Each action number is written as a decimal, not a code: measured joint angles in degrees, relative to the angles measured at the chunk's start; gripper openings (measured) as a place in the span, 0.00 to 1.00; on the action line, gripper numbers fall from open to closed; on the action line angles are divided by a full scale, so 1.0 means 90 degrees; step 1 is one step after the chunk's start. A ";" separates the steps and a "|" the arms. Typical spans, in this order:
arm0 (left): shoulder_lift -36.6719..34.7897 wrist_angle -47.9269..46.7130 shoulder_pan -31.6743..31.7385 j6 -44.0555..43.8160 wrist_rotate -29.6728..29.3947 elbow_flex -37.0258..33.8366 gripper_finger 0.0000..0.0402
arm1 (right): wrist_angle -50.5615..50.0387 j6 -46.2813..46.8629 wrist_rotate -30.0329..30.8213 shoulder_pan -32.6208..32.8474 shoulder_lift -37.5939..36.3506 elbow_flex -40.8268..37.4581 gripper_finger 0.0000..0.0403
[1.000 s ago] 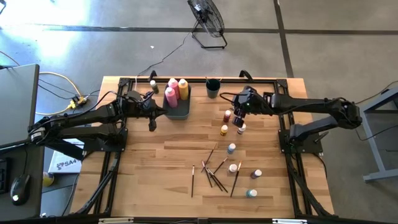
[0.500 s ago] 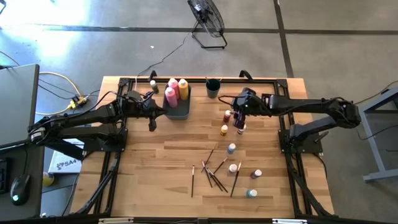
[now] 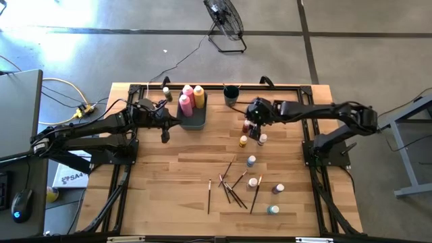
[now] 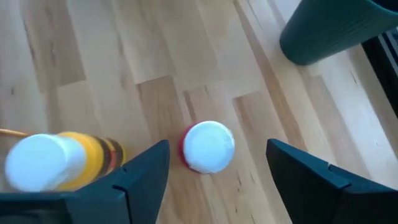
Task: Pick & Place Paint Supplies
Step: Move the red paint bottle from right to the middle of the table
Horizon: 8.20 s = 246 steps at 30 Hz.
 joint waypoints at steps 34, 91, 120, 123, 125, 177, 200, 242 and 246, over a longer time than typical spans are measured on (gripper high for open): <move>0.0000 0.0006 0.0000 0.0002 -0.0009 0.0000 0.00 | 0.0157 0.0033 -0.0724 -0.0225 0.0017 0.0002 0.63; -0.0001 0.0006 -0.0002 0.0000 -0.0011 0.0000 0.00 | 0.0883 0.0052 -0.0724 -0.0402 0.0020 -0.0449 0.62; 0.0001 0.0006 -0.0002 0.0000 -0.0011 0.0000 0.00 | 0.0886 0.0211 -0.0529 -0.0344 0.0020 -0.0454 0.31; 0.0000 0.0006 0.0000 0.0000 -0.0011 0.0000 0.00 | 0.0904 0.0224 -0.0535 -0.0344 0.0020 -0.0454 0.30; 0.0000 0.0006 -0.0001 0.0000 -0.0011 0.0000 0.00 | 0.0934 0.0310 -0.0553 -0.0344 0.0020 -0.0458 0.30; 0.0001 0.0232 0.0000 0.0027 -0.0024 0.0000 0.00 | 0.1602 0.0533 -0.0230 0.0424 0.0020 0.0520 0.29; -0.0001 0.0189 0.0000 0.0027 0.0001 0.0000 0.00 | 0.0698 0.0141 -0.0459 0.0733 0.2626 0.2922 0.30; 0.0001 0.0176 0.0000 0.0022 -0.0026 0.0000 0.00 | 0.0883 -0.0519 -0.0724 0.0884 0.3252 0.3223 0.44; 0.0000 0.0171 0.0000 0.0022 -0.0023 0.0000 0.00 | 0.0902 -0.0541 -0.0462 0.0920 0.3252 0.3223 0.54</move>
